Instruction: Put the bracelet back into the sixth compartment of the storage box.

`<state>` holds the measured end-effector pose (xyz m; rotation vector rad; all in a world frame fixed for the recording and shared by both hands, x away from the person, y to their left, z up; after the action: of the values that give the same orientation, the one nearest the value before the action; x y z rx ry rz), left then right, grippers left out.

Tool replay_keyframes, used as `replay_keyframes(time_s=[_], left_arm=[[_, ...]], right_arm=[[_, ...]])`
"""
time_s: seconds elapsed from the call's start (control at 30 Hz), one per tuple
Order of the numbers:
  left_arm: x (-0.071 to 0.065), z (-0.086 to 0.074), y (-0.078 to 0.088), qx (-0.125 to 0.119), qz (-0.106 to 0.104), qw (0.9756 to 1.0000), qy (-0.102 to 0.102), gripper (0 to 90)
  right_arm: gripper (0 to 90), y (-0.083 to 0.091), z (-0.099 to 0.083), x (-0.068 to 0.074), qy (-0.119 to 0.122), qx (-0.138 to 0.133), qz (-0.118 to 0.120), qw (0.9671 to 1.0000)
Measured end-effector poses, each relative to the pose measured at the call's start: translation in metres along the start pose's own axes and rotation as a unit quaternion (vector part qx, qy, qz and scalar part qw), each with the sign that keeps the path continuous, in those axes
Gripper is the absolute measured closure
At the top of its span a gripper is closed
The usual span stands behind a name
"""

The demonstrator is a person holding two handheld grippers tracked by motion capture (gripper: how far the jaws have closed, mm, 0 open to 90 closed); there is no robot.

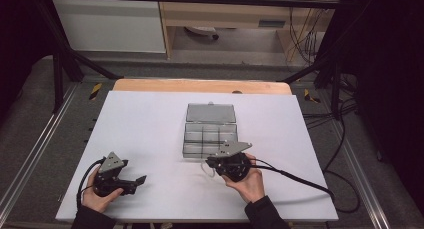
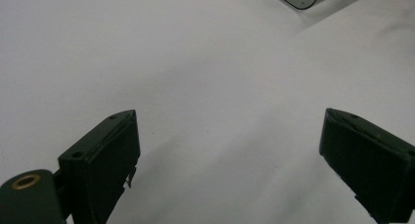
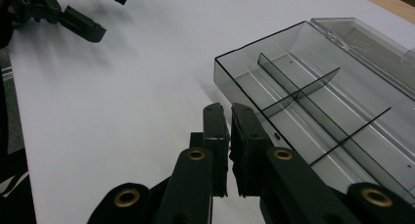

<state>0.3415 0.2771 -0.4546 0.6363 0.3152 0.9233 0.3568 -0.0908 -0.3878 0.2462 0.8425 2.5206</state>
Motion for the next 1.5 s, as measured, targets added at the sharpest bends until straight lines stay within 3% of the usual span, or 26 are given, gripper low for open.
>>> replay_keyframes(time_s=[0.63, 1.5], left_arm=[[0.001, 0.0, 0.0, -0.001, 0.002, 1.0, 0.001, 7.9], [0.001, 0.0, 0.001, -0.002, 0.002, 1.0, 0.001, 7.9]], right_arm=[[85.7, 0.025, 0.019, -0.012, 0.011, -0.011, -0.033, 0.9993], [85.7, 0.054, 0.035, -0.037, 0.0, -0.031, -0.075, 0.9967]])
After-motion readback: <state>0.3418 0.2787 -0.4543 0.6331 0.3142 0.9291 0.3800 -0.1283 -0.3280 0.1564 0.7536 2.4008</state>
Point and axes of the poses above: each handheld gripper's, and its own axes: y roughly backward along the jaws, z roughly out of its top, x roughly to its left, the point moved 1 cm from there along -y, roughly forward along the jaws, and after that the axes turned 5 degrees about z, right-handed, at the moved point
